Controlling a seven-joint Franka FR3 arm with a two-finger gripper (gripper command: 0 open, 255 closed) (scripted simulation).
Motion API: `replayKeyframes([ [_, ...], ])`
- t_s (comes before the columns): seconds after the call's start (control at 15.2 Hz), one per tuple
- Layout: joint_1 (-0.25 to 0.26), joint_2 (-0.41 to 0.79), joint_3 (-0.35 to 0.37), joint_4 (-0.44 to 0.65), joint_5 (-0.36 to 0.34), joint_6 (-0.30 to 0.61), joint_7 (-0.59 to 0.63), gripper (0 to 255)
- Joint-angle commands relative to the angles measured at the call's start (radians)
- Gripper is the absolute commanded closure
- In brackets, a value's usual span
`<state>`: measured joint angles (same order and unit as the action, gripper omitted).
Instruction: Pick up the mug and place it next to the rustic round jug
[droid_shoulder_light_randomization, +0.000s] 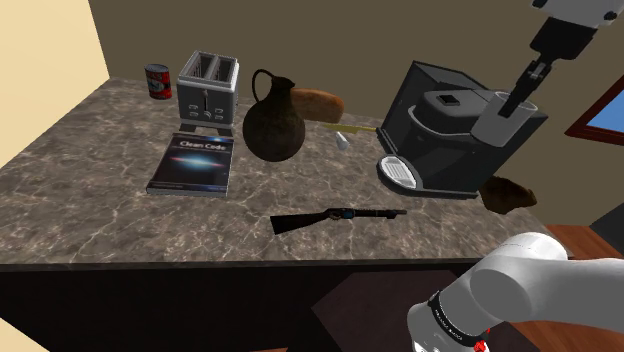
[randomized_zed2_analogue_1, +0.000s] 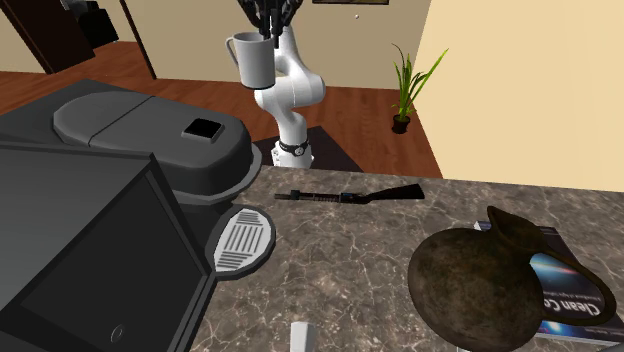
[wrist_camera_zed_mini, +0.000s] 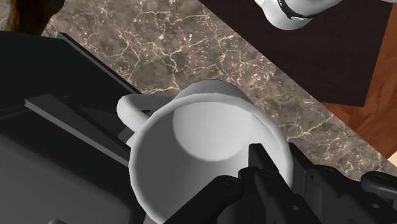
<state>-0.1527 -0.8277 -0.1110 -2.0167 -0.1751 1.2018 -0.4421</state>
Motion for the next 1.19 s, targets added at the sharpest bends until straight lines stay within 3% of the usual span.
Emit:
replayKeyframes([
  [0.0, 0.001, 0.023, 0.001, 0.048, 0.001, -0.025, -0.005, 255],
  [0.59, 0.023, 0.285, 0.040, 0.209, 0.051, 0.068, 0.064, 255],
  [1.12, 0.041, 0.575, 0.072, 0.461, 0.080, 0.101, 0.118, 255],
])
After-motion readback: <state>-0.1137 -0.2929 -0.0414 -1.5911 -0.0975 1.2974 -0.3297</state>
